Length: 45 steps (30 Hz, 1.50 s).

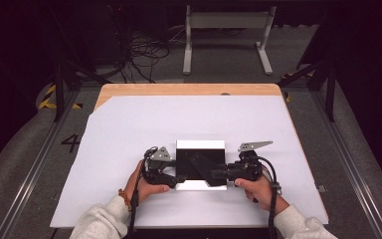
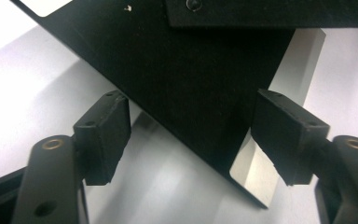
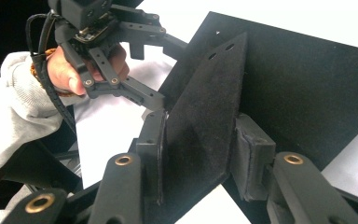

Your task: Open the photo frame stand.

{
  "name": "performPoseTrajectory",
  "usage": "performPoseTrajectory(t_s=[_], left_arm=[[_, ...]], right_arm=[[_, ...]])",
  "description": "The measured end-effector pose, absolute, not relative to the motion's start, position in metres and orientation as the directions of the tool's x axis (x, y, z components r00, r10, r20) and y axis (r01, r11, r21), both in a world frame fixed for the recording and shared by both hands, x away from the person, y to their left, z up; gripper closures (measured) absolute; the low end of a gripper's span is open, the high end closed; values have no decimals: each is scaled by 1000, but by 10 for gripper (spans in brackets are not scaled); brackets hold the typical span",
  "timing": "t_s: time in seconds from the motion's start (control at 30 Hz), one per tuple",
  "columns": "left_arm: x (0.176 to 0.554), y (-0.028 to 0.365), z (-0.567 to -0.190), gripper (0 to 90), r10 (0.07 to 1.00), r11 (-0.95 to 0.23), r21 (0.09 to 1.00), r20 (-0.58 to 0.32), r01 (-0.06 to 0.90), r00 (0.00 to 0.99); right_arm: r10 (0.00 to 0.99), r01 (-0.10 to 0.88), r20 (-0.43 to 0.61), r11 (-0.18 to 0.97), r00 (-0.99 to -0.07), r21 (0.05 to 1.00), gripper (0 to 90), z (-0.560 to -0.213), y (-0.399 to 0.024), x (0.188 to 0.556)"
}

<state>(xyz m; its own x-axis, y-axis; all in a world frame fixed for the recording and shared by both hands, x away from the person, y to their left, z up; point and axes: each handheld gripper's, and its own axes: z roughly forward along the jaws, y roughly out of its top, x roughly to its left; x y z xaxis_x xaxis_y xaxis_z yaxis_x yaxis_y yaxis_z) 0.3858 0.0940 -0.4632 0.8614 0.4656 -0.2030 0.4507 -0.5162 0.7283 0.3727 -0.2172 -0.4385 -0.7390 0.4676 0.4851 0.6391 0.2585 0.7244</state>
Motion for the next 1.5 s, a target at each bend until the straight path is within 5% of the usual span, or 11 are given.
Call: performPoseTrajectory(t_s=[0.57, 0.83, 1.17, 1.5], left_arm=[[395, 92, -465, 313, 433, -492, 732, -264, 471, 862], [396, 83, -466, 235, 414, -506, 722, -275, 471, 868], [397, 82, -461, 349, 383, -505, 738, -273, 447, 883], [392, 84, -450, 444, 416, -492, 786, -167, 375, 894]], right_arm=[[459, 591, 434, 286, -775, 754, 605, -434, -215, 368], [450, 566, 411, 294, -793, 770, 607, -431, -214, 366], [445, 520, 358, 323, -821, 791, 624, -428, -213, 362], [463, 448, 258, 366, -848, 816, 668, -421, -209, 356]])
